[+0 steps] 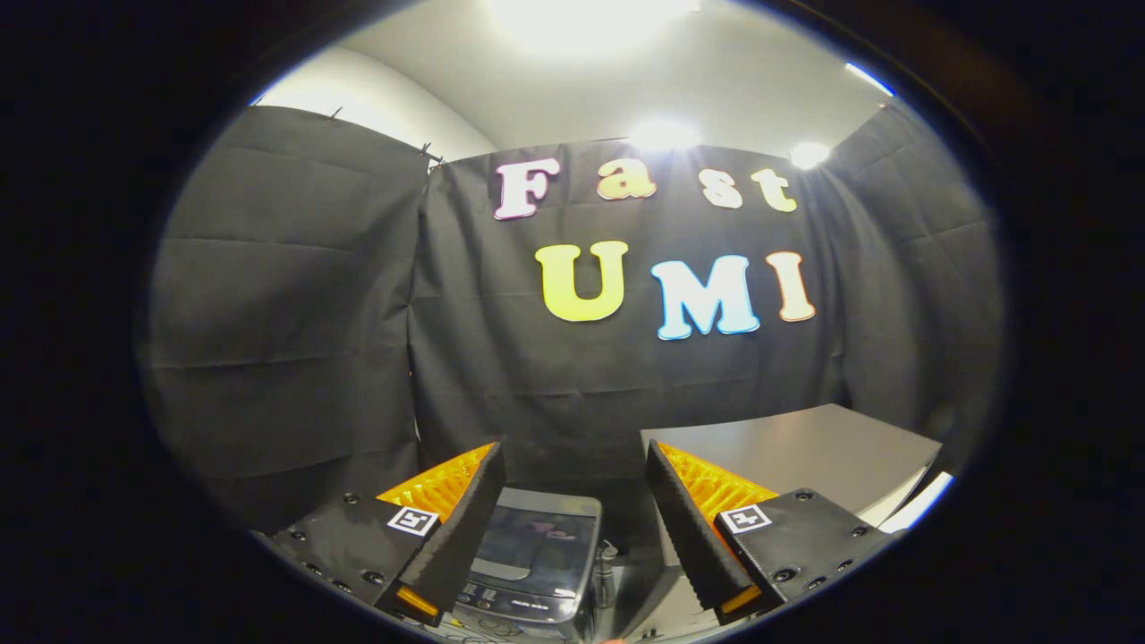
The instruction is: Put the clothes into the washing machine and then close the washing machine lid.
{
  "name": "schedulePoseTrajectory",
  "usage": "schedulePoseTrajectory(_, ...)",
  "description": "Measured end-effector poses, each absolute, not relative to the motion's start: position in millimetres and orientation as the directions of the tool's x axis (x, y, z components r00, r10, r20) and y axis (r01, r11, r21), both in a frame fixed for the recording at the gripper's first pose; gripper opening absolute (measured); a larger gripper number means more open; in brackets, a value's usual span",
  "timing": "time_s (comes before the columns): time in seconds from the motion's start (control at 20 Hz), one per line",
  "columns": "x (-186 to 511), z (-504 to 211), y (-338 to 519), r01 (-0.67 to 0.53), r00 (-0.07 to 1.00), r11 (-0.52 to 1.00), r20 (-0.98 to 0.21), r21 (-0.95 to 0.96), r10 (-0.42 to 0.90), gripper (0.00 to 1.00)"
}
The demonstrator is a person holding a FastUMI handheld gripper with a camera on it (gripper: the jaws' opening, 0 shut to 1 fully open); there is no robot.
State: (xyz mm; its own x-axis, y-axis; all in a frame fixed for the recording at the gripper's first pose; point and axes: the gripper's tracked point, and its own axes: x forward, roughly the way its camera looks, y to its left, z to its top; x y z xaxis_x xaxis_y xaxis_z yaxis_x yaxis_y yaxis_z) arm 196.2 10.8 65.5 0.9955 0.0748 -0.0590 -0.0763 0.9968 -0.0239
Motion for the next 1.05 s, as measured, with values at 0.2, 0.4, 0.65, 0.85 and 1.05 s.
schedulePoseTrajectory(0.2, 169.2, 74.0, -24.6, -0.039, 0.998, 0.999, -0.049, -0.027, 0.037, 0.98)
schedulePoseTrajectory(0.4, 150.8, 75.4, -50.3, -0.016, 0.999, 0.999, -0.045, -0.035, 0.014, 0.98)
schedulePoseTrajectory(0.65, 135.7, 68.8, -54.8, 0.007, 0.999, 1.000, -0.049, -0.015, -0.008, 0.98)
schedulePoseTrajectory(0.85, 131.7, 63.2, -45.8, -0.010, 0.998, 1.000, -0.063, -0.012, 0.009, 0.98)
schedulePoseTrajectory(1.05, 127.5, 65.9, -42.0, -0.015, 0.998, 1.000, -0.058, -0.015, 0.014, 0.98)
